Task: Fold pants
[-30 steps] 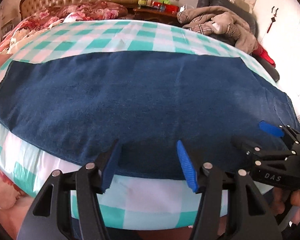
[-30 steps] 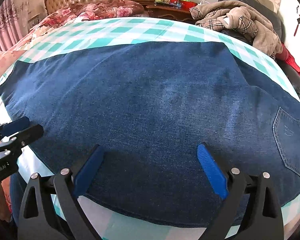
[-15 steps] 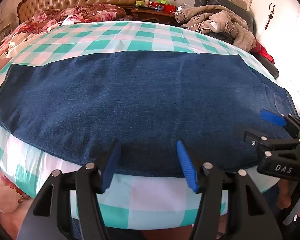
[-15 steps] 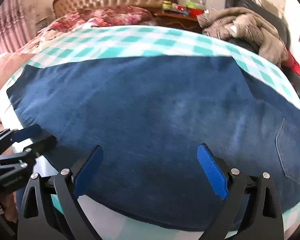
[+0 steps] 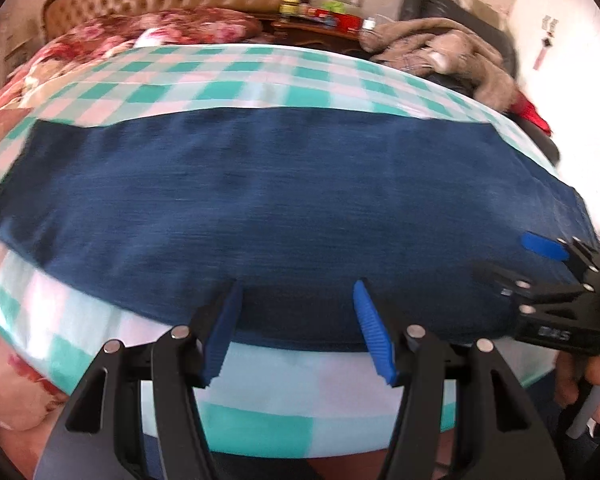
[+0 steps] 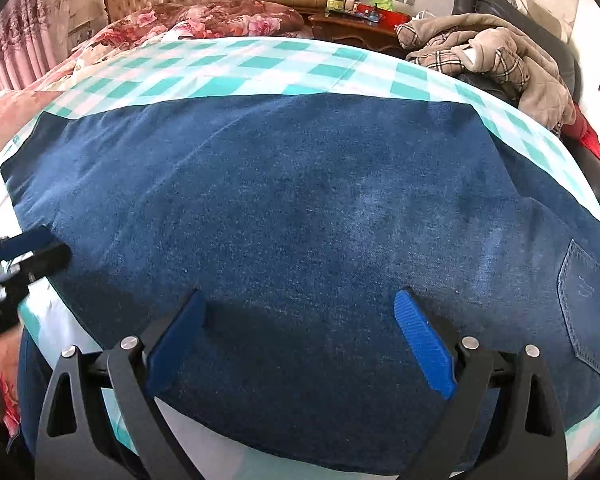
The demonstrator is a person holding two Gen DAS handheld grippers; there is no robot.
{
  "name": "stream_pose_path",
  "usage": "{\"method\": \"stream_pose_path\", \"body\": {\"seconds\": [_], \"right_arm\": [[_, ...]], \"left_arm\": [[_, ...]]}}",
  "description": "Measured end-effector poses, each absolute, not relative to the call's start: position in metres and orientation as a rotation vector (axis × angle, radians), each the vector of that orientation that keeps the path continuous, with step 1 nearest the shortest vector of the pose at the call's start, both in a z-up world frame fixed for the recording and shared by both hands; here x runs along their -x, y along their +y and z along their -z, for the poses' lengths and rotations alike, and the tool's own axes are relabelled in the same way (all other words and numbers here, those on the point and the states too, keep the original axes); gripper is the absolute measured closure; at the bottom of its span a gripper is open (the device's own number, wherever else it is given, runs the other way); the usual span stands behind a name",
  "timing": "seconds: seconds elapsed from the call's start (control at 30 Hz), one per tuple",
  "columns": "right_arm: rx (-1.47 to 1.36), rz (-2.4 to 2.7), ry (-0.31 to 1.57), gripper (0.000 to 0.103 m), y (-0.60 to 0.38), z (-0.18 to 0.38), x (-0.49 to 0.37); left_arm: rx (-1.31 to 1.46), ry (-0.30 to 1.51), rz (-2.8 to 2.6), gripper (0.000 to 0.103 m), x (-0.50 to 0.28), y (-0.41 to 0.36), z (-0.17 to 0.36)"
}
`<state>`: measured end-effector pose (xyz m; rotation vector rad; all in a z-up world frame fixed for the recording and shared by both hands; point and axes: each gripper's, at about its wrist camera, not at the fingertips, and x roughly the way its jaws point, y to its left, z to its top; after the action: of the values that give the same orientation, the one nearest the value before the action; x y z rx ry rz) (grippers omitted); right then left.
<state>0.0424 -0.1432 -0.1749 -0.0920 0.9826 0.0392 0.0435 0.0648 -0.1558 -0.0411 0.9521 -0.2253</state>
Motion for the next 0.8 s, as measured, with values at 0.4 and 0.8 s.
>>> {"method": "stream_pose_path", "body": {"seconds": [0.4,0.8], "right_arm": [[0.090,-0.047,0.995,0.011,-0.144,0.174,-0.041],[0.099,-0.046,0.985,0.011,-0.141,0.165,-0.044]], "left_arm": [[0.109,0.943,0.154,0.043,-0.052,0.154,0.154],[0.244,0.889,-0.242,0.042,-0.055,0.287,0.134]]}}
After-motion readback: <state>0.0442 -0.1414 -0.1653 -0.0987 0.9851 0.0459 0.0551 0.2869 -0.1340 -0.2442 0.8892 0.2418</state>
